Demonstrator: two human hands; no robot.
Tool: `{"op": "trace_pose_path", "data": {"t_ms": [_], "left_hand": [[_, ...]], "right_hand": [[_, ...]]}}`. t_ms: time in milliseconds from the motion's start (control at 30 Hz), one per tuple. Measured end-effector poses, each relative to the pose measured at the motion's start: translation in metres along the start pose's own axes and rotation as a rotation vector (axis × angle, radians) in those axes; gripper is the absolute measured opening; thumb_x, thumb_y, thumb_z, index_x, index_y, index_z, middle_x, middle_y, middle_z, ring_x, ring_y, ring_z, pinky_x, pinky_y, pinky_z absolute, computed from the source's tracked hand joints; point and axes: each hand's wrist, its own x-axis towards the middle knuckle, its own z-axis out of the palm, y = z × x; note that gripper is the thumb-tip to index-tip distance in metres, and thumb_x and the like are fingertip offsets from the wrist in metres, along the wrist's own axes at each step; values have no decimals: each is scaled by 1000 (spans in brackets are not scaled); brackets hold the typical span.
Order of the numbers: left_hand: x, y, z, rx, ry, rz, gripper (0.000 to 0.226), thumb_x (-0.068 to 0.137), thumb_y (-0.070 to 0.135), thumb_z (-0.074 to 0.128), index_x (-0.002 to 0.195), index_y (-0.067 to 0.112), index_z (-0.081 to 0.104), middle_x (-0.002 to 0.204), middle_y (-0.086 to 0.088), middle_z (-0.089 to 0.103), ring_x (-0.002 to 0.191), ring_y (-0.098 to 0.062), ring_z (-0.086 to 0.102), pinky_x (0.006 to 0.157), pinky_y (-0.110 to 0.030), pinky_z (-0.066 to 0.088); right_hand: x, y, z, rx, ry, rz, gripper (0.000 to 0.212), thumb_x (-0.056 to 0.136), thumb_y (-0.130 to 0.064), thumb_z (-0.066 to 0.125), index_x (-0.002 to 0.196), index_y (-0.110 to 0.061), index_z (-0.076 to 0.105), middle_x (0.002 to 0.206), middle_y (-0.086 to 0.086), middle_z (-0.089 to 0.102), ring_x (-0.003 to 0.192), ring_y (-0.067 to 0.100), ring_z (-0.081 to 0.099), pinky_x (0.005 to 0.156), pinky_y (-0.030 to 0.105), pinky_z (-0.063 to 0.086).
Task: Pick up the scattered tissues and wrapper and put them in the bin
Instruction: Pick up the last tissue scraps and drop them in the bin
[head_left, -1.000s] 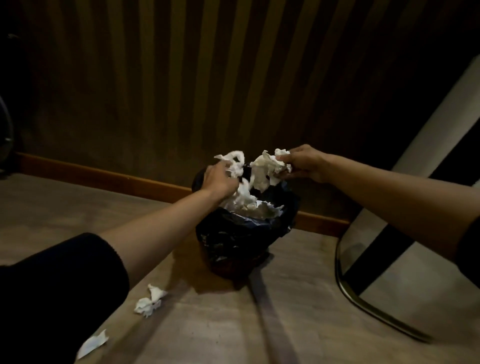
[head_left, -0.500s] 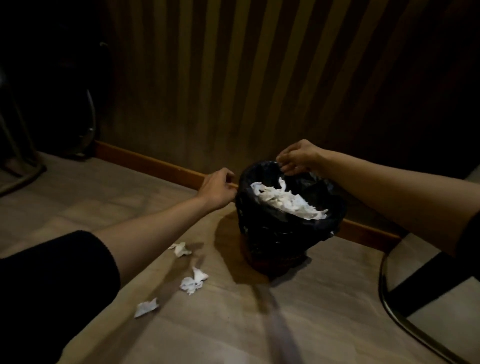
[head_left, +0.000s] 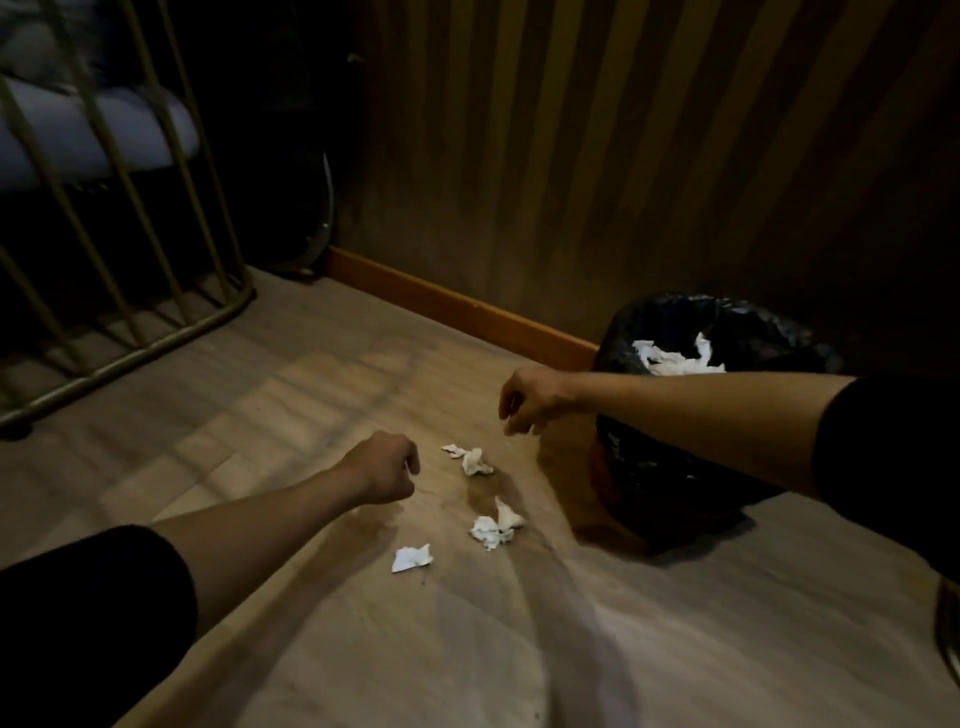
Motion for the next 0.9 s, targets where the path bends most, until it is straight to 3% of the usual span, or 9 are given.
{"op": "trace_pose_path", "data": {"t_ms": [133,267,400,500,567,667,733,800,900], "left_hand": [[1,-28,24,28,-105,-22,24,75,18,69,99,21,72,104,-4,70,95,-20,67,79,-27,52],[1,-33,54,12,-214,18,23,82,17,67,104,16,70,103,-7,71,82,-18,65,75,-24,49],[7,-35,85,55,-306,139,47,75,41,76,117,25,62,116,-6,62,107,-22,58,86,-27,46],[13,-34,100,69,-372,254,55,72,43,76,122,27,57,116,-7,54,108,-24,52,87,-30,45],[20,-33,106,84,-388,313,44,75,34,74,116,24,61,112,-6,55,103,-23,54,81,-28,43],[40,-32,104,4,-414,327,24,76,23,76,98,14,70,97,-5,68,90,-20,63,76,-28,49],[56,-32,97,-57,-343,299,21,75,26,74,91,13,71,91,-5,71,85,-19,65,76,-30,53],[73,-31,89,-127,-131,248,27,75,37,73,88,14,72,96,-8,70,87,-19,64,76,-26,50],[102,-25,77,-160,146,170,23,73,34,79,88,18,71,125,-5,56,117,-21,52,95,-33,48]], "right_hand": [[28,15,54,-94,-134,84,39,88,-11,72,124,-2,59,105,17,68,79,23,67,60,30,60],[38,33,102,-210,-51,119,47,87,-30,71,127,-14,55,111,12,56,83,24,65,64,35,59],[48,56,150,-299,-7,44,66,75,-57,74,125,-23,49,120,12,51,103,32,58,75,35,49],[54,66,174,-275,-66,-48,41,84,-39,69,117,-19,53,119,14,55,106,32,56,83,36,48],[59,66,175,-271,-66,-78,29,88,-29,66,113,-14,59,117,15,57,106,31,56,79,30,42],[70,66,165,-254,22,-88,29,87,-33,66,106,-11,65,112,16,63,101,31,59,74,27,40],[79,69,155,-214,142,-83,37,86,-46,66,99,-12,65,108,17,59,95,33,59,74,30,44],[91,72,146,-191,225,-60,39,83,-48,68,98,-13,64,112,15,53,93,32,59,75,30,45],[104,69,136,-199,263,-52,30,78,-35,72,96,-13,65,125,12,49,99,34,61,81,31,49]]}}
